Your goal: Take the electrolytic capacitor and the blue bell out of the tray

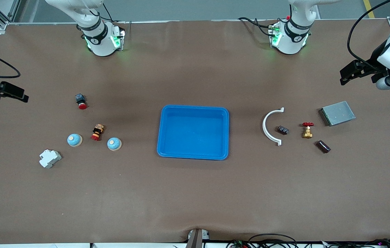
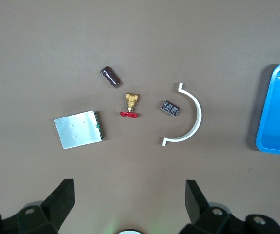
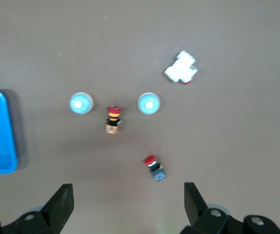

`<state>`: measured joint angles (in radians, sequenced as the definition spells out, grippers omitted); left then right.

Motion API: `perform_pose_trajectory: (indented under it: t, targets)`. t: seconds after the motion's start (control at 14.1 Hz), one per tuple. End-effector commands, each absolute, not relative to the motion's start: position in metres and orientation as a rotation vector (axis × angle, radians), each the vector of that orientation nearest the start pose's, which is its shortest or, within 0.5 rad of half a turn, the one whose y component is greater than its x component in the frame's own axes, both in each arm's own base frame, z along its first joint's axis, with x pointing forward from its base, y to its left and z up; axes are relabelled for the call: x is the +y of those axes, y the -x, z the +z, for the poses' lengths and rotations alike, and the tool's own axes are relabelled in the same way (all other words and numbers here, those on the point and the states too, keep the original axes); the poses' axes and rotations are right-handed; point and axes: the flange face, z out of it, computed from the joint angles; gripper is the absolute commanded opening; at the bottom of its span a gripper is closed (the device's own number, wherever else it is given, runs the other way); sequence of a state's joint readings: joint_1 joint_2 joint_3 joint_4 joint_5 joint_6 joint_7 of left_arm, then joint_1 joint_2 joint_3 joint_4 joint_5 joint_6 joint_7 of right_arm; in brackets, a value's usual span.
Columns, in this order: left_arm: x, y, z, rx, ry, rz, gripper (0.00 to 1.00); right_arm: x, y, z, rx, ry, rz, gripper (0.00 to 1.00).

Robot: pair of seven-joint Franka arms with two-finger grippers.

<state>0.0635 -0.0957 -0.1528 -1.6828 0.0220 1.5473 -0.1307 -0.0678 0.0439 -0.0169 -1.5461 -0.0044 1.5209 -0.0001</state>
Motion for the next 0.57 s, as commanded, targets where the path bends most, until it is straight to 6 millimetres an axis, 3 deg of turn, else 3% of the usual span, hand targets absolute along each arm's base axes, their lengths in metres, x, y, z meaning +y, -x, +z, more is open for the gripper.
perform_pose_trajectory:
  t: [0.0, 0.5]
  targets:
    - [-0.0477, -0.5229, 0.6236, -0.073, 3.095, 0.044, 1.00, -0.0306, -0.5421, 0.6267, 0.117, 3.186, 0.115, 1.00]
    - [-0.0492, -0.5314, 0.6233, -0.068, 3.127, -0.003, 1.00, -0.0316, -0.5397, 0.6342, 0.127, 3.168, 0.093, 1.00]
